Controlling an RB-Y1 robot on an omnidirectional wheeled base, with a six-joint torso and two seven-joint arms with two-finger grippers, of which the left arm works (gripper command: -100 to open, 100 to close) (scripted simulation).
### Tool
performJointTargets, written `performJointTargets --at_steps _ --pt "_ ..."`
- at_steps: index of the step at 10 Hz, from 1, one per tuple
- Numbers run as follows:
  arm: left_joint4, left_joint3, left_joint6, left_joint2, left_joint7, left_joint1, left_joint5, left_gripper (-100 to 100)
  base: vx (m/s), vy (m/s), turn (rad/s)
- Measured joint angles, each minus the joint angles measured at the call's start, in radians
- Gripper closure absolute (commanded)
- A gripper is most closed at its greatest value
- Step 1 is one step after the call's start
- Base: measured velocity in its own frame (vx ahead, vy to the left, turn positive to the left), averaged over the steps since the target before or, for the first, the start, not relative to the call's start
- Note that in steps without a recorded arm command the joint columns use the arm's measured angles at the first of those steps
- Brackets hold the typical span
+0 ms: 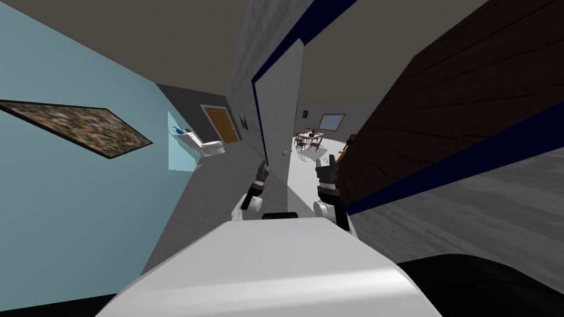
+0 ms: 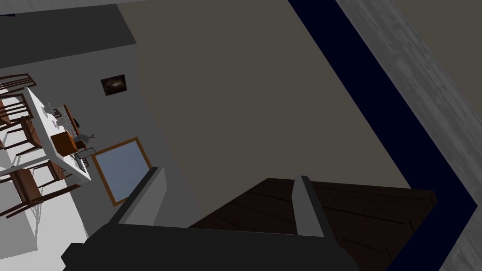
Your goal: Push the door open
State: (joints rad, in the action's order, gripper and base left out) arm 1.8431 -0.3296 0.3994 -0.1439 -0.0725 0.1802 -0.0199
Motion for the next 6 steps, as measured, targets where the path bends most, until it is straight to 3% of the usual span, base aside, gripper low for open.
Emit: performJointTargets --at_steps 6 --pt "-0.120 -0.063 -0.007 -0.026 -0.030 -0.072 -0.017 -100 0.106 0.054 -0.070"
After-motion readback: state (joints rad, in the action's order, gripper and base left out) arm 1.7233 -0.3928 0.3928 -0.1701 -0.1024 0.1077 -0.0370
